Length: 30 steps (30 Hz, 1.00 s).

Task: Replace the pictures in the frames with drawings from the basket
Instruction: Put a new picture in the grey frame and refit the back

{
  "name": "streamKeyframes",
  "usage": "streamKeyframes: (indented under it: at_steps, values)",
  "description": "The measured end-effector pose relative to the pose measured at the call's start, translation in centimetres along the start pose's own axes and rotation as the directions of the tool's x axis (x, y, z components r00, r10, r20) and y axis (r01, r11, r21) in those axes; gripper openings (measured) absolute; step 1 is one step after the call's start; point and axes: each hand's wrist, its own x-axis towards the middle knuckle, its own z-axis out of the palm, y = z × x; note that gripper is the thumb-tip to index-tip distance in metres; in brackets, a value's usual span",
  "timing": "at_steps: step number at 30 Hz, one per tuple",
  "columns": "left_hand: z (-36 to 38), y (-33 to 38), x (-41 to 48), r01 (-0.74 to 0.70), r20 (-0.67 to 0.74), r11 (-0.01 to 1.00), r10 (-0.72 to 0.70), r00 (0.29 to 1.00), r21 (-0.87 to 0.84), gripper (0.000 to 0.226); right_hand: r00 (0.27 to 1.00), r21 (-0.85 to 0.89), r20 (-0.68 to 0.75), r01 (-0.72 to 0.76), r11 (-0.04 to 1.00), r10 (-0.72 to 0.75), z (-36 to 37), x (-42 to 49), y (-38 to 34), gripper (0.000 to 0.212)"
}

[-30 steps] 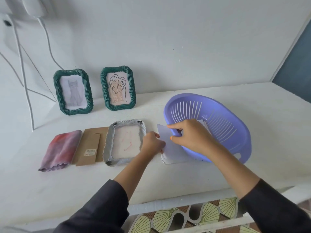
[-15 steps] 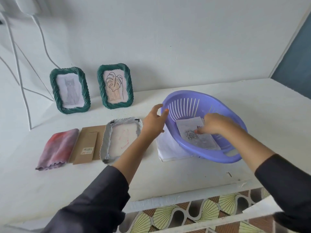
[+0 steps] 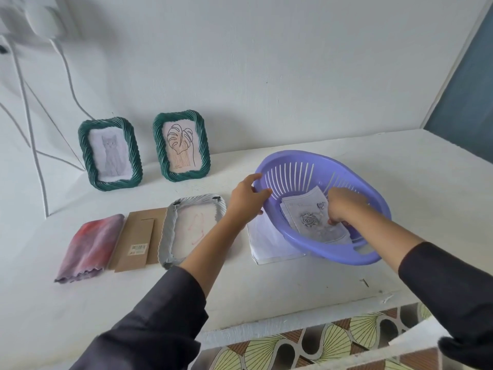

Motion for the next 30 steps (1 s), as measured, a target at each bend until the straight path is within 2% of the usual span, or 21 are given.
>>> streamKeyframes:
  at_steps: [2, 4, 5, 8, 10, 12, 14, 16, 19, 21, 24, 27, 30]
  values:
    - [0.0, 0.0, 0.0, 0.002, 0.0, 1.0, -0.002, 1.0, 0.004, 0.05, 0.999, 0.017, -0.032, -0.003, 1.0, 0.004, 0.2, 0.1, 0.1, 0.029]
    - [-0.1, 0.0, 0.1, 0.002, 0.002, 1.0, -0.002, 1.0, 0.012, 0.05, 0.997, 0.044, -0.082, 0.009, 0.999, -0.005, 0.3, 0.3, 0.3, 0.011]
    - [-0.1, 0.0, 0.1, 0.002, 0.005, 1.0, -0.002, 1.0, 0.015, 0.05, 0.994, 0.068, -0.111, 0.012, 0.998, -0.004, 0.3, 0.2, 0.3, 0.009]
    - [-0.2, 0.0, -0.1, -0.008, -0.004, 0.998, 0.008, 1.0, 0.061, 0.05, 0.986, 0.174, -0.165, 0.021, 0.985, 0.008, -0.2, 0.0, 0.6, 0.021]
    - [-0.3, -0.1, -0.1, -0.048, -0.065, 0.983, 0.06, 0.996, 0.177, 0.048, 0.985, 0.268, -0.175, 0.055, 0.962, -0.008, -1.2, -0.5, 1.0, 0.019]
    - [-0.4, 0.1, -0.1, -0.113, -0.142, 0.972, 0.144, 0.979, 0.208, 0.043, 0.98, 0.347, -0.196, 0.089, 0.934, -0.02, -2.5, -1.5, 1.2, 0.023]
    - [-0.5, 0.9, -0.5, -0.18, -0.178, 0.977, 0.198, 0.964, 0.114, 0.034, 0.964, 0.415, -0.262, 0.157, 0.896, -0.047, -3.9, -3.1, 1.0, 0.026]
    - [-0.6, 2.0, -1.1, -0.198, -0.138, 0.98, 0.192, 0.972, -0.031, 0.024, 0.928, 0.434, -0.366, 0.243, 0.868, -0.076, -5.0, -5.0, -0.1, 0.023]
    - [-0.7, 3.2, -2.3, -0.071, 0.051, 0.948, 0.091, 0.995, -0.309, 0.023, 0.866, 0.35, -0.482, 0.331, 0.877, -0.135, -5.6, -8.2, -3.1, 0.025]
    - [-1.0, 3.1, -2.8, -0.01, 0.101, 0.91, 0.058, 0.993, -0.415, 0.025, 0.835, 0.276, -0.516, 0.375, 0.885, -0.192, -5.3, -9.5, -5.2, 0.023]
    - [-2.1, 2.0, -3.1, -0.006, 0.038, 0.882, 0.027, 0.999, -0.471, 0.025, 0.814, 0.196, -0.513, 0.421, 0.886, -0.273, -4.3, -10.1, -8.0, 0.021]
    - [-3.9, 0.2, -3.1, 0.01, -0.039, 0.879, -0.033, 0.999, -0.476, 0.025, 0.828, 0.209, -0.452, 0.46, 0.863, -0.331, -3.1, -10.3, -9.8, 0.042]
    - [-6.2, -1.3, -3.1, 0.055, -0.087, 0.881, -0.109, 0.99, -0.47, 0.022, 0.812, 0.3, -0.492, 0.498, 0.813, -0.316, -2.3, -10.0, -11.0, 0.027]
